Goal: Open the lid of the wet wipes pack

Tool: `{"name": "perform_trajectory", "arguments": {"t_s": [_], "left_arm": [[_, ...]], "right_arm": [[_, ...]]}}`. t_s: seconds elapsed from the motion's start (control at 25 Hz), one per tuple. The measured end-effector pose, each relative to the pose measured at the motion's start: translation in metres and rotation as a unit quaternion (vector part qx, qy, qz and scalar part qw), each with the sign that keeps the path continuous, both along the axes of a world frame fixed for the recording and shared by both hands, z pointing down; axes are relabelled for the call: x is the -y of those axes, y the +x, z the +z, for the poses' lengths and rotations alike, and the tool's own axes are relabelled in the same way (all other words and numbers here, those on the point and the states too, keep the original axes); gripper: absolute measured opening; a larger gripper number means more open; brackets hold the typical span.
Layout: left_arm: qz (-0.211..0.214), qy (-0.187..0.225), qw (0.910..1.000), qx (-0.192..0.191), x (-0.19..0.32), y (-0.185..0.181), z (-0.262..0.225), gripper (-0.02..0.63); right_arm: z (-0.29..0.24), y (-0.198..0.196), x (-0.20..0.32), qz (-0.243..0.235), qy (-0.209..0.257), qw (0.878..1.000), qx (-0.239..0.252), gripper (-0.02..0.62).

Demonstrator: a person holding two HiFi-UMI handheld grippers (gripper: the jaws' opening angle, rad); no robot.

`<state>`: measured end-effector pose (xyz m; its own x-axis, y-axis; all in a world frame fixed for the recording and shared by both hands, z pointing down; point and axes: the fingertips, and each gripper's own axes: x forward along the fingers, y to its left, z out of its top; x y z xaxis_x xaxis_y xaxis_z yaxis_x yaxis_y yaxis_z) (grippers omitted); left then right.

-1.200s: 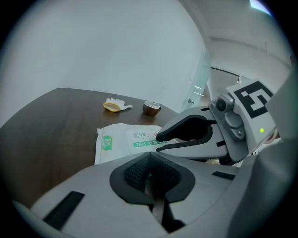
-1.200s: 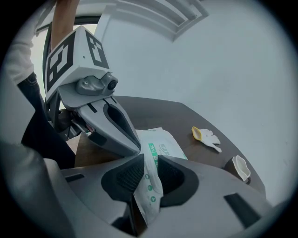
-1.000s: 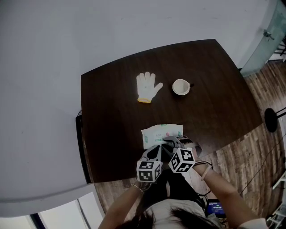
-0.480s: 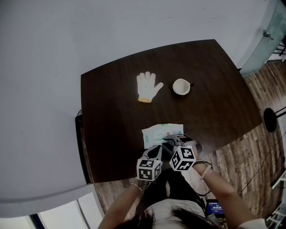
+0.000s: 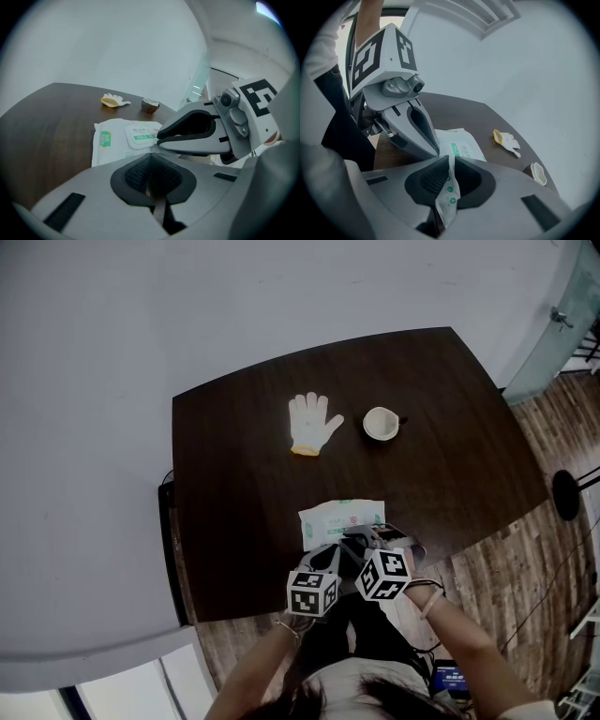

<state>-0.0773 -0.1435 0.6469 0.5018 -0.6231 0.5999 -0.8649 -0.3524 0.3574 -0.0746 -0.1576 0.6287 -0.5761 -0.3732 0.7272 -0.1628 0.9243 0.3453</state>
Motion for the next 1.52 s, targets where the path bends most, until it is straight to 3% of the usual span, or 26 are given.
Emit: {"name": "perform_trajectory", "arguments": {"t_s": [1.52], "left_arm": [[-0.009,0.011,0.9997,0.018,-0.003,0.002,-0.001,0.018]], "right_arm": [[-0.047,0.004,0.028,0.052,0.029,0.994,0.088,0.032]]}}
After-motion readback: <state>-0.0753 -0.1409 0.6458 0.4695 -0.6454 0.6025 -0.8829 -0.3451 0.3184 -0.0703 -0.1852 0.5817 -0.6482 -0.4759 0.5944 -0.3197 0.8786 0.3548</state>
